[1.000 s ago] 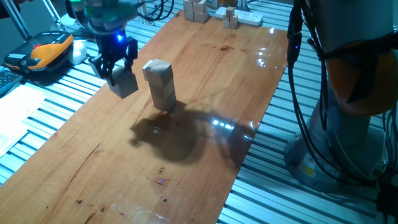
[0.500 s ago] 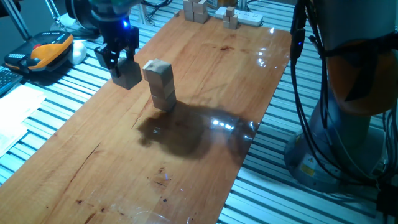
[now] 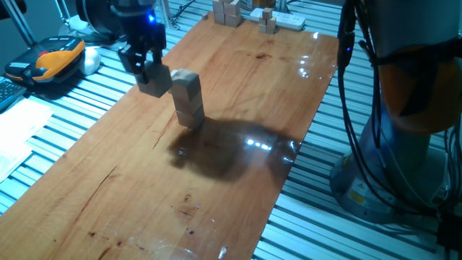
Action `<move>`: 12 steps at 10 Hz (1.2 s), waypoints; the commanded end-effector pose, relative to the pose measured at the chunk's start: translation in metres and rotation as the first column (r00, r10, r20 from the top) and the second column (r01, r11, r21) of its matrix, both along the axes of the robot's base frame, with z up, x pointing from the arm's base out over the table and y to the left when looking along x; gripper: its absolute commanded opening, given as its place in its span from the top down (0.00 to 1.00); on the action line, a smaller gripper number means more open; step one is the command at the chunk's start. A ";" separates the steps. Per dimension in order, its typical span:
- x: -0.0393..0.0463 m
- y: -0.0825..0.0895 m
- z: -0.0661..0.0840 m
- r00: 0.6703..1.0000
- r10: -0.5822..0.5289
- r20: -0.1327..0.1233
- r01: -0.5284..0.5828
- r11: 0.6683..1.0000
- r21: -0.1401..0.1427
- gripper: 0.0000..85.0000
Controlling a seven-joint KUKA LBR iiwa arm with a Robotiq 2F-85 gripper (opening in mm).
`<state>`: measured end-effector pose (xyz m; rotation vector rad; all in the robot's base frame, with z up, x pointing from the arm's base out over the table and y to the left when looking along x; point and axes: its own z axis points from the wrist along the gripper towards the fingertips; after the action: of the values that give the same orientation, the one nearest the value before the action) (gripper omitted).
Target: Stack the blocks in a vertical line of five
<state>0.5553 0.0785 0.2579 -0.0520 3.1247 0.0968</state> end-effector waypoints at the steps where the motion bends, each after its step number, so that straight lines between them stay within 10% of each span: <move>1: -0.0005 -0.005 0.002 1.000 0.008 0.002 -0.008 1.000 -0.002 1.00; 12: -0.0072 -0.039 -0.007 1.000 -0.010 0.011 0.010 1.000 -0.026 1.00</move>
<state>0.5480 0.0392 0.2508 -0.0373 3.1153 0.0525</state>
